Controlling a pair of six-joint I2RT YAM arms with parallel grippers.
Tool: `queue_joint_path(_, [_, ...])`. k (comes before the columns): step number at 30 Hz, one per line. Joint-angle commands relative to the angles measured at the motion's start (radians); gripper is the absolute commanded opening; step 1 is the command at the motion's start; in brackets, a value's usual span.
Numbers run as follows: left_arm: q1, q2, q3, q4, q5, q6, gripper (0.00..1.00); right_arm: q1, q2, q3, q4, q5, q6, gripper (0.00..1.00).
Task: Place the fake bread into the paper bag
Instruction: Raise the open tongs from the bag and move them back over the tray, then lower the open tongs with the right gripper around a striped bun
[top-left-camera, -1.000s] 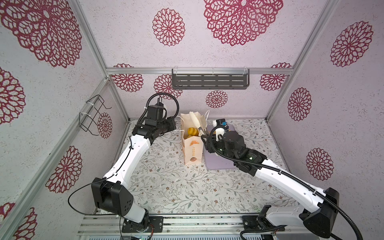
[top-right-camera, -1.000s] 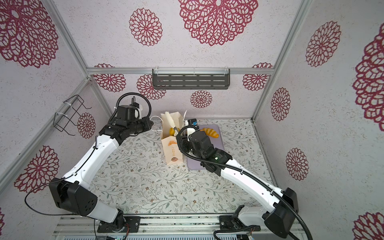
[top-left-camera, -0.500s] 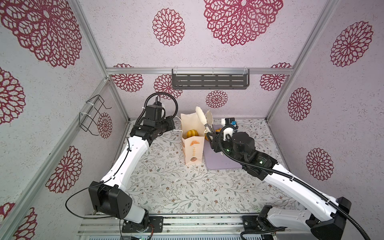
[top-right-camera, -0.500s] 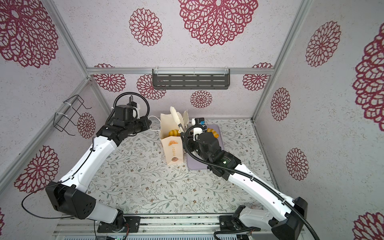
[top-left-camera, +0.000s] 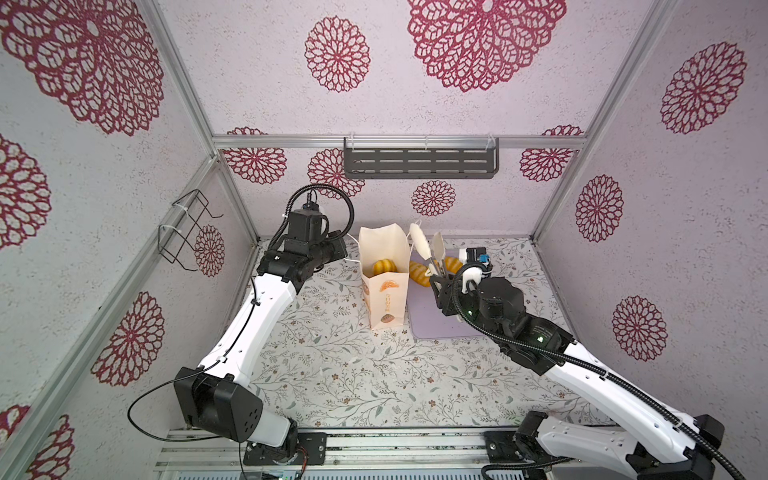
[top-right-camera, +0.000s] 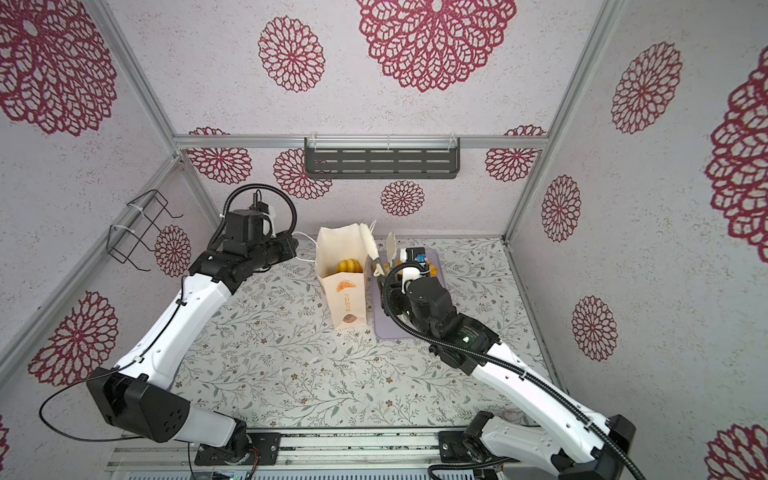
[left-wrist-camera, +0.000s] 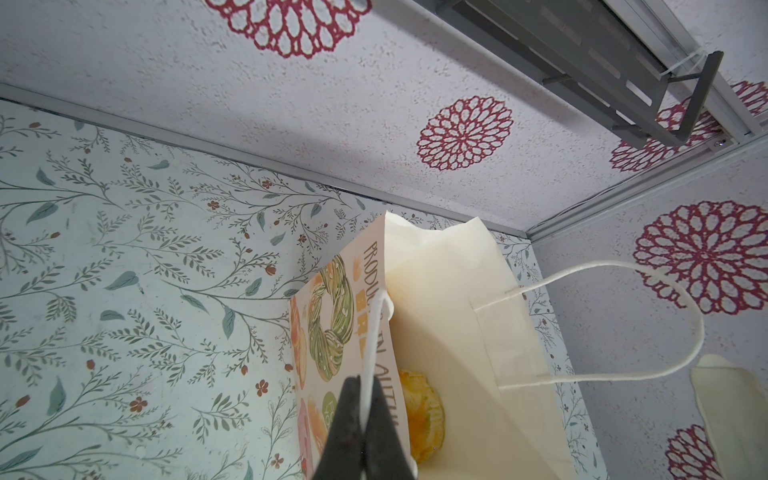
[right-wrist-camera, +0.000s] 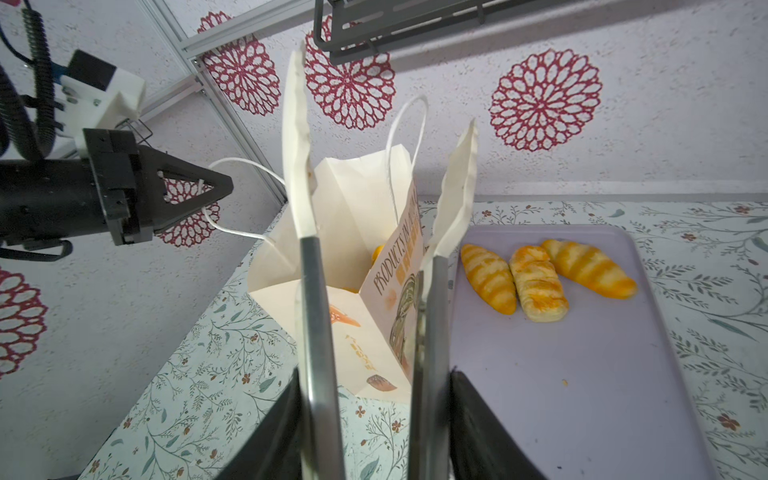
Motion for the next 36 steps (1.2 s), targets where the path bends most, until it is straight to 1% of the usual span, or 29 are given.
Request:
queue_joint_path(1, [0.000,-0.006,-0.002,0.005,0.005,0.003,0.00,0.004,-0.050,-0.003,-0.003,0.079,0.016,0.53])
queue_joint_path(7, [0.000,-0.003,-0.004,0.008,0.004,0.005,0.00,-0.006,-0.130,-0.079,-0.022,0.168,0.014,0.54])
queue_joint_path(12, [0.001,-0.003,-0.007,0.007,-0.012,0.014,0.00,-0.043,-0.172,-0.126,-0.039,0.176,0.013,0.54])
queue_joint_path(17, [0.000,0.007,-0.007,0.008,-0.006,0.012,0.00,-0.097,-0.195,-0.180,-0.049,0.143,0.017,0.55])
queue_joint_path(22, [0.001,0.007,-0.008,0.007,-0.006,0.013,0.00,-0.196,-0.195,-0.236,-0.051,0.040,0.031,0.56])
queue_joint_path(24, [0.001,0.008,-0.007,0.008,-0.008,0.013,0.00,-0.222,-0.187,-0.248,-0.053,0.020,0.024,0.56])
queue_joint_path(31, [0.000,-0.002,-0.008,0.005,-0.018,0.015,0.00,-0.278,-0.080,-0.235,-0.089,-0.010,-0.071,0.57])
queue_joint_path(36, [0.000,-0.002,-0.013,0.014,-0.014,0.011,0.00,-0.297,0.005,-0.234,-0.095,-0.060,-0.099,0.53])
